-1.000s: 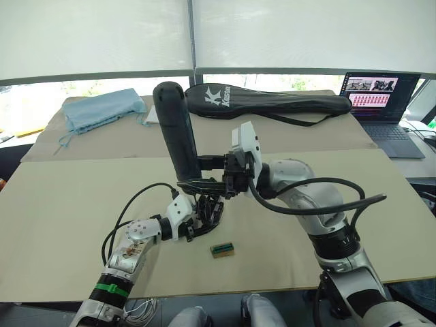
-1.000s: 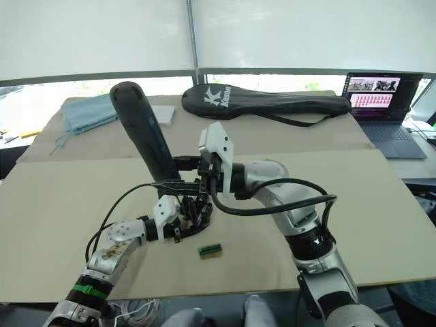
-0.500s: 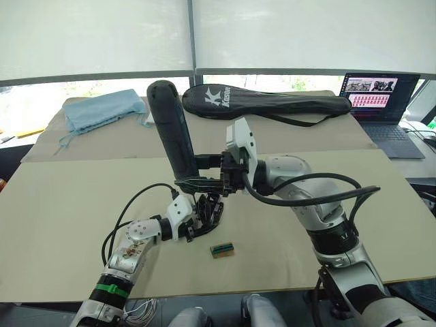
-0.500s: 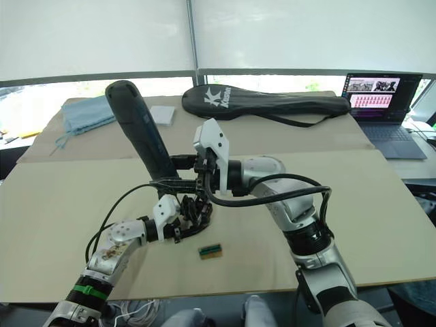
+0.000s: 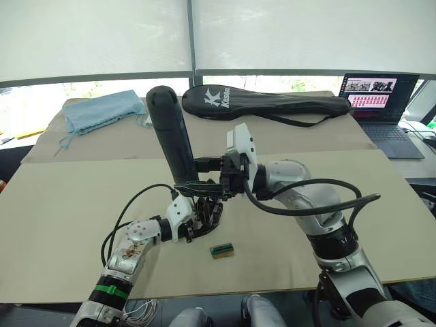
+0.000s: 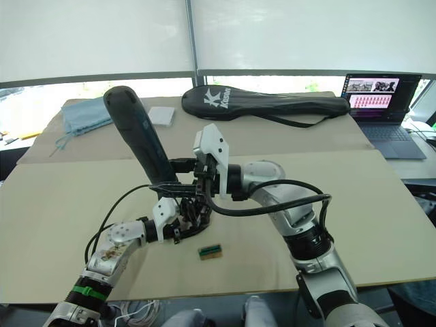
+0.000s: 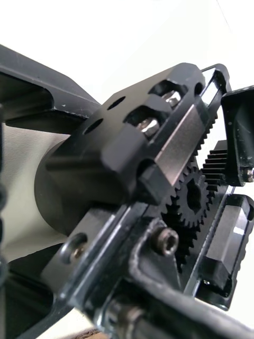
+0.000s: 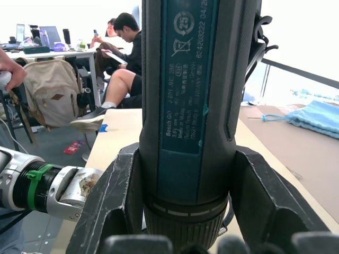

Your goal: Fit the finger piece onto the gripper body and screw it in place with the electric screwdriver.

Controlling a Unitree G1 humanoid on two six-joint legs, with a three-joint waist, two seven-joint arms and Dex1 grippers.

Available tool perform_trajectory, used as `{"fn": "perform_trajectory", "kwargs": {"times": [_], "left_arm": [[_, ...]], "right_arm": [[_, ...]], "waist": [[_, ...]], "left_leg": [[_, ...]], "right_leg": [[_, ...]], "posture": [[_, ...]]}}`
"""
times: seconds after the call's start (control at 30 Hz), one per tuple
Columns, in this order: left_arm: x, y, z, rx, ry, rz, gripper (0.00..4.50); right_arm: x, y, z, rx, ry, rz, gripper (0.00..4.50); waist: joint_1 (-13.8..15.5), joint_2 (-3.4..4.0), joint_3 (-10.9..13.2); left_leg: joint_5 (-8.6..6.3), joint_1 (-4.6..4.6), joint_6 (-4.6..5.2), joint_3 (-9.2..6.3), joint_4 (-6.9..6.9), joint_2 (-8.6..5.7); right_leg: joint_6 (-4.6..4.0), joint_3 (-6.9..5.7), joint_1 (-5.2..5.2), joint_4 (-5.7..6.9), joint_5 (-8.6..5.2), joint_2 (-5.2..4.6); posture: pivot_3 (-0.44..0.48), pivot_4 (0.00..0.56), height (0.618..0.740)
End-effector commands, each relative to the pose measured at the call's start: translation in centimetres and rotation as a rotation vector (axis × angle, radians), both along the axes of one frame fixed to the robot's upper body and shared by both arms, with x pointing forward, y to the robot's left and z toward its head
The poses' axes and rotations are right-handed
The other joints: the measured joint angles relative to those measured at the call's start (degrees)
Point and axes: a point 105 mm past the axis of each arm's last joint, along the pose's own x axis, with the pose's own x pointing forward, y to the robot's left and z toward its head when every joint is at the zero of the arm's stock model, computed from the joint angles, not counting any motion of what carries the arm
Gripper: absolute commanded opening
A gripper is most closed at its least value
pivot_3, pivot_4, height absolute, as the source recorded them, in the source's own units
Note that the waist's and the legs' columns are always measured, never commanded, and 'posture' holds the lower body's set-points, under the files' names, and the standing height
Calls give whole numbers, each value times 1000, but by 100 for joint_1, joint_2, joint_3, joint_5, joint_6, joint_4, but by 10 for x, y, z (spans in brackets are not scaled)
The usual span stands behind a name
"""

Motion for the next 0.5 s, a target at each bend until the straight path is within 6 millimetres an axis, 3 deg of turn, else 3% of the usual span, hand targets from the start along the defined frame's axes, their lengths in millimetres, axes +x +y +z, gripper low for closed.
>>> {"fn": "perform_trajectory", "kwargs": {"times": [0.03,0.5], "left_arm": [[-10,2,-15,32,65,-26,2352],[-13,2,-11,32,62,-24,2352]], "right_arm": [[5,1,-37,-121,78,-37,1900],[7,-1,-37,-119,79,-44,1900]], "waist": [[0,0,0],[-16,0,0]], "left_leg": [[0,0,0,0,0,0],[-2,0,-2,0,-5,0]], "right_leg": [[0,-1,0,0,0,0],[-3,0,-5,-1,-2,1]], "posture": [[0,150,740],[0,150,740]]}}
